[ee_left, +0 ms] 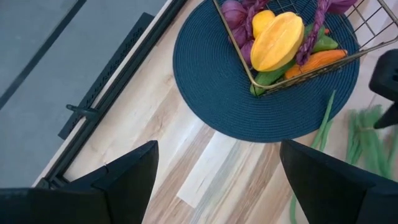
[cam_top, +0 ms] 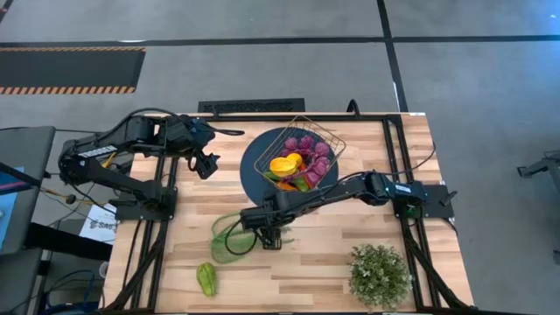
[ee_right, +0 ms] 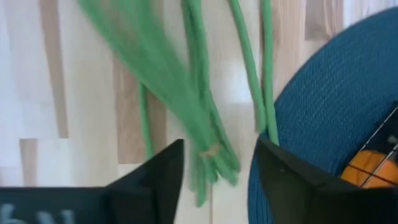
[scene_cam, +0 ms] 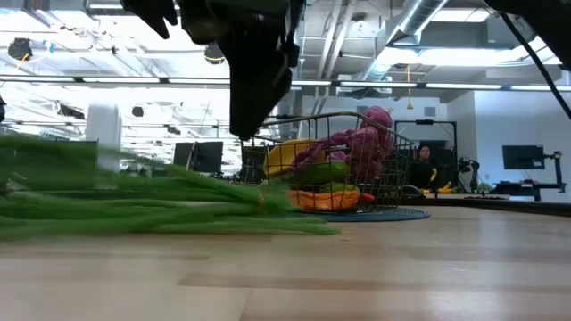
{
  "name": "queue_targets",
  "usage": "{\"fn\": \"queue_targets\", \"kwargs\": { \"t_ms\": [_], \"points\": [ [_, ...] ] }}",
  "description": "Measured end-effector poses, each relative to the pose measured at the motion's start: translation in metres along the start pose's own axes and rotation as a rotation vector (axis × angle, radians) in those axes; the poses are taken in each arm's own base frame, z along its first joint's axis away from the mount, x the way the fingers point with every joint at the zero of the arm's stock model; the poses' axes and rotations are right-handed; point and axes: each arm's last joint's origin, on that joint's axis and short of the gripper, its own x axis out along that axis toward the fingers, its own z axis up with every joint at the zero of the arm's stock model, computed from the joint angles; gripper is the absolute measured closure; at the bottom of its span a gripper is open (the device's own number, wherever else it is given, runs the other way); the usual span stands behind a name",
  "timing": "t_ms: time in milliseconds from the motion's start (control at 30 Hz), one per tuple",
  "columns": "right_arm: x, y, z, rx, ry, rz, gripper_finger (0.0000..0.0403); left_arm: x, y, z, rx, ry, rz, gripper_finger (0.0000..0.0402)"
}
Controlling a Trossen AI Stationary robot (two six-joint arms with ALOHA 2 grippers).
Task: Build produce basket
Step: Put the string beans into the wire basket
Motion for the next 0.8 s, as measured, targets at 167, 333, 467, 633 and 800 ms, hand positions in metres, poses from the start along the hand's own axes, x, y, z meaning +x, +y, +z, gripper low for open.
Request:
{"fn": "queue_targets", "kwargs": {
  "t_ms": [167, 333, 467, 633, 800],
  "points": [
    [0.004, -0.006, 0.000, -0.054, 0.006, -0.001, 0.0137, 0.000, 0.000, 0.000, 0.000, 0.000, 0.000, 0.0079],
    [0.005, -0.012, 0.009, -0.114, -0.069, 0.005, 0.0128, 0.000, 0.000, 0.000, 0.001, -0.001, 0.000, 0.0079],
    [0.006, -0.026, 0.016, -0.127, -0.113, 0.014, 0.0127, 0.000, 0.000, 0.000, 0.000, -0.001, 0.001, 0.0079],
    [0.008, -0.055, 0.021, -0.082, -0.116, 0.174, 0.0127, 0.000, 0.000, 0.000, 0.001, -0.001, 0.000, 0.0079],
    [0.009, -0.083, 0.024, -0.062, -0.127, 0.238, 0.0127, 0.000, 0.000, 0.000, 0.005, 0.000, 0.001, 0.0079]
  ]
}}
